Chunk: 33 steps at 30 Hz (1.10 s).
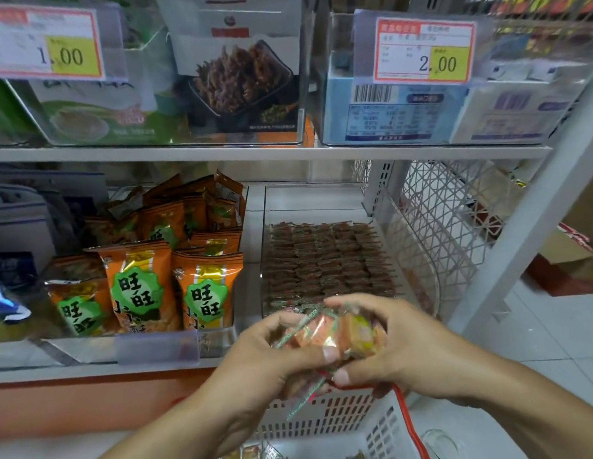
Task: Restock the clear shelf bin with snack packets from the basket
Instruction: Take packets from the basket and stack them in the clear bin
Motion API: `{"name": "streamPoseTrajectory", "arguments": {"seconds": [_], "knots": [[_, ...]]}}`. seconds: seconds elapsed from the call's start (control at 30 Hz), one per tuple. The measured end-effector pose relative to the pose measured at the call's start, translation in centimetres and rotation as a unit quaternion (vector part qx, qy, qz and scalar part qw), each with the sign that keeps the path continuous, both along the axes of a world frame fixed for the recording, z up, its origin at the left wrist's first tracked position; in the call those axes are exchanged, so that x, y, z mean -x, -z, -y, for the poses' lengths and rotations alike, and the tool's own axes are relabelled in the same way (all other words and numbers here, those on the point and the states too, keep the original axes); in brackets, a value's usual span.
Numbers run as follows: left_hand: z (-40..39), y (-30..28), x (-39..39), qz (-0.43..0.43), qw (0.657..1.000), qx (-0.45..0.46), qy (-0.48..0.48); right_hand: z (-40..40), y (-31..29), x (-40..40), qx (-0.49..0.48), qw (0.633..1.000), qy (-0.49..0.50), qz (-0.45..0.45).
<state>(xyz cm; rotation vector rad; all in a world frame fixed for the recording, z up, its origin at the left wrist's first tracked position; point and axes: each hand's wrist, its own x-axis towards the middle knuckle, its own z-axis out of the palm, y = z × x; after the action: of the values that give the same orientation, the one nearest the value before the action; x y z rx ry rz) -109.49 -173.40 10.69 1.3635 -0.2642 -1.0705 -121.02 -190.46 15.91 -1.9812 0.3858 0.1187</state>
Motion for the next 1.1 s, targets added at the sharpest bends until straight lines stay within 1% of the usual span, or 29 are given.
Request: {"name": "streamPoseTrajectory", "arguments": {"seconds": [0.07, 0.2, 0.23, 0.3, 0.4, 0.43, 0.47, 0.5, 0.57, 0.6, 0.63, 0.7, 0.77, 0.8, 0.83, 0.87, 0.9, 0.93, 0.97, 1.0, 1.03, 1.1], "knots": [[-0.1, -0.1, 0.5, 0.028, 1.0, -0.011, 0.002, -0.3, 0.3, -0.1, 0.032, 0.999, -0.005, -0.03], [-0.4, 0.1, 0.8, 0.013, 1.0, 0.006, 0.016, -0.3, 0.3, -0.2, 0.012, 0.998, -0.02, -0.052], [-0.4, 0.1, 1.0, 0.006, 1.0, 0.012, 0.023, -0.4, 0.4, -0.2, 0.021, 0.998, -0.018, -0.055], [-0.3, 0.0, 1.2, 0.0, 1.0, 0.011, 0.015, -0.8, 0.6, -0.3, 0.07, 0.995, -0.017, -0.064], [-0.1, 0.3, 1.6, 0.003, 1.0, -0.005, -0.001, -1.4, 1.2, -0.3, 0.173, 0.982, -0.043, -0.067], [-0.2, 0.5, 1.6, 0.002, 1.0, -0.009, 0.003, -1.6, 1.3, -0.3, 0.19, 0.978, -0.051, -0.063], [-0.2, 0.6, 1.5, -0.006, 1.0, -0.012, 0.011, -1.7, 1.3, -0.3, 0.188, 0.978, -0.059, -0.063], [-0.2, 0.7, 1.4, -0.018, 0.999, -0.012, 0.023, -1.7, 1.1, -0.2, 0.157, 0.983, -0.064, -0.066], [-0.2, 0.5, 1.2, -0.053, 0.997, -0.008, 0.048, -1.2, 0.3, 0.1, 0.03, 0.994, -0.071, -0.076], [-0.3, 0.5, 1.1, -0.071, 0.996, -0.002, 0.059, -0.7, -0.3, 0.3, -0.025, 0.994, -0.077, -0.075], [-0.3, 0.5, 1.0, -0.086, 0.994, 0.006, 0.069, -0.2, -0.9, 0.6, -0.059, 0.993, -0.076, -0.072], [-0.3, 0.5, 0.6, -0.11, 0.99, 0.033, 0.077, 0.4, -1.9, 0.8, -0.128, 0.99, -0.036, -0.052], [0.0, 0.3, 0.2, -0.135, 0.986, 0.065, 0.08, 0.6, -2.4, 0.9, -0.212, 0.977, 0.021, -0.023], [0.2, 0.2, 0.1, -0.141, 0.983, 0.08, 0.087, 0.9, -2.3, 0.9, -0.234, 0.971, 0.044, -0.006], [0.3, 0.0, 0.1, -0.146, 0.981, 0.093, 0.091, 1.0, -2.2, 0.8, -0.229, 0.971, 0.063, 0.012], [0.5, 0.0, 0.0, -0.155, 0.979, 0.098, 0.085, 1.2, -1.9, 0.6, -0.197, 0.977, 0.082, 0.031], [0.6, 0.1, -0.1, -0.161, 0.98, 0.096, 0.068, 1.3, -1.7, 0.6, -0.137, 0.984, 0.104, 0.052], [0.6, 0.2, -0.1, -0.159, 0.982, 0.09, 0.05, 1.4, -1.5, 0.7, -0.057, 0.988, 0.123, 0.075], [0.5, 0.4, 0.0, -0.155, 0.984, 0.083, 0.037, 1.2, -1.3, 0.8, 0.02, 0.986, 0.132, 0.095], [0.4, 0.7, 0.0, -0.153, 0.985, 0.078, 0.027, 0.8, -1.0, 0.8, 0.067, 0.984, 0.122, 0.107], [0.5, 0.9, 0.0, -0.153, 0.985, 0.074, 0.017, 0.4, -0.7, 0.9, 0.074, 0.985, 0.109, 0.116], [0.6, 0.9, 0.1, -0.149, 0.987, 0.068, 0.0, 0.0, -0.2, 0.7, -0.008, 0.982, 0.116, 0.149]]}}
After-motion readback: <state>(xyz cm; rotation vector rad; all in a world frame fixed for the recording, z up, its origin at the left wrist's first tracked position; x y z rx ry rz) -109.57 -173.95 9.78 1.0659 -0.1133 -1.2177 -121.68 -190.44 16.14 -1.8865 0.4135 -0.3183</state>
